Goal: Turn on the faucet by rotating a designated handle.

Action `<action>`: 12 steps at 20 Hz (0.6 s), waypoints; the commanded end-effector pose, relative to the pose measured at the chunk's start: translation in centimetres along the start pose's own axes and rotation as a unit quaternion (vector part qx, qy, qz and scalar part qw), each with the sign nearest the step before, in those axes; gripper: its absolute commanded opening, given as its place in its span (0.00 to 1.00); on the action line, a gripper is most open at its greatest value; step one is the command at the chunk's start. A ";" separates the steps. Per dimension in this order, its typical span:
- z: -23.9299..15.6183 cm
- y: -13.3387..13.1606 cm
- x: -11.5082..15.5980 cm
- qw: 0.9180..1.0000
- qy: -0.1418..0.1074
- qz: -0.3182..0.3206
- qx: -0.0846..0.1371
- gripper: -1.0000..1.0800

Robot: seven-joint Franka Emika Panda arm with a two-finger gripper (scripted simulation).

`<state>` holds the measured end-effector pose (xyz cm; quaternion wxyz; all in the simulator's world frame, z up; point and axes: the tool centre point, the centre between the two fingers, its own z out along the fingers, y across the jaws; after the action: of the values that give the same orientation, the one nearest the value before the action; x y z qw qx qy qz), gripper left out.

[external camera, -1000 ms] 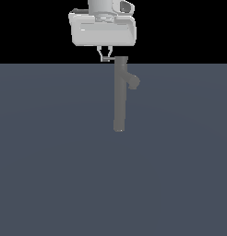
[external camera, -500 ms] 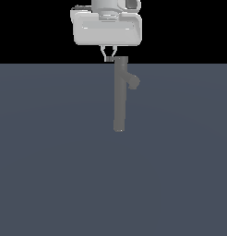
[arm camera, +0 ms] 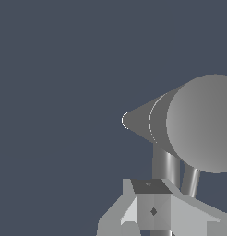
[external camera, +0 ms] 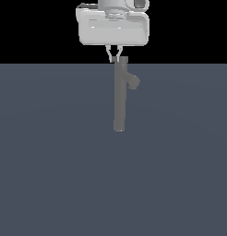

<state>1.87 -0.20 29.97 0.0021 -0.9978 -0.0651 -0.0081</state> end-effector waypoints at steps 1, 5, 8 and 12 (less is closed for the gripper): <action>-0.1 3.5 -1.7 1.000 -0.008 0.019 -0.002 0.00; 0.0 1.8 -0.2 1.000 -0.003 0.001 0.000 0.00; -0.1 3.7 0.0 1.000 -0.004 0.007 0.000 0.00; -0.1 6.1 0.3 1.000 -0.006 0.014 -0.001 0.00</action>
<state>1.81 -2.23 29.92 0.0082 -0.9970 -0.0761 0.0093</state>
